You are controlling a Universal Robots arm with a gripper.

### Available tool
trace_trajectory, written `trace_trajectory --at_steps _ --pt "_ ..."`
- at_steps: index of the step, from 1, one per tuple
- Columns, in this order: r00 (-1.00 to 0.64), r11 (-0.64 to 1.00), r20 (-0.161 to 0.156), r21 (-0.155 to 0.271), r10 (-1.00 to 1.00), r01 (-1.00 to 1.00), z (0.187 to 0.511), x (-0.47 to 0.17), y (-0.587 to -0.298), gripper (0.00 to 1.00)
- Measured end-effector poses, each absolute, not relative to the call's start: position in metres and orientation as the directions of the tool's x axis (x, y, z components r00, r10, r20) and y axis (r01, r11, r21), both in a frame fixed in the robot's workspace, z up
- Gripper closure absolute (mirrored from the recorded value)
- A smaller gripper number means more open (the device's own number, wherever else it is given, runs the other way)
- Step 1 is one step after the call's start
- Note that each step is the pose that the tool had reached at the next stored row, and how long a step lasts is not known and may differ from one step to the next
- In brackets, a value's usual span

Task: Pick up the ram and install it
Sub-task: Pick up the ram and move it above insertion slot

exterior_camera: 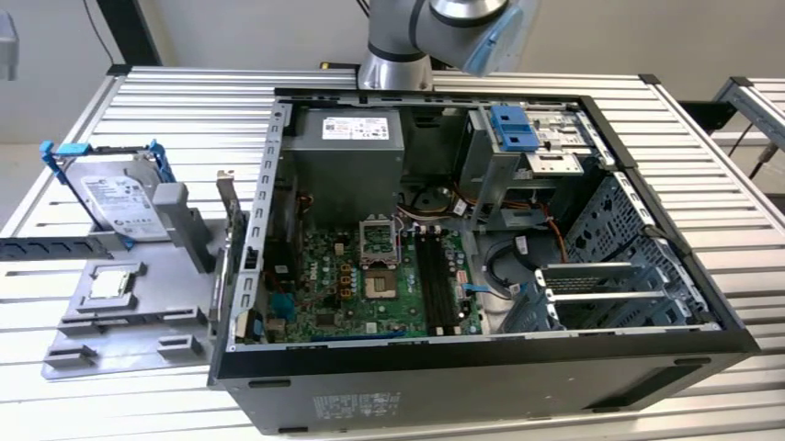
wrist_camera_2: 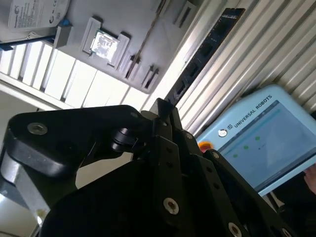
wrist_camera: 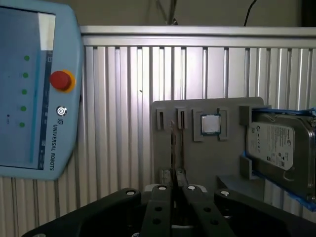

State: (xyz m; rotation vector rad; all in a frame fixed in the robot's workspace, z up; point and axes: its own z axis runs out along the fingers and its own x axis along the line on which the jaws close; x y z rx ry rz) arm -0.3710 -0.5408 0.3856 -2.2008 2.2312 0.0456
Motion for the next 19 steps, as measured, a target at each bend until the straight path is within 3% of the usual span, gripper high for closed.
trace_trajectory --at_steps 10,19 --pt "-0.014 0.014 -0.022 0.015 -1.0 -1.0 0.386 -0.37 -0.541 1.0" --pt "-0.014 0.014 -0.022 0.015 -1.0 -1.0 0.386 -0.33 -0.539 1.0"
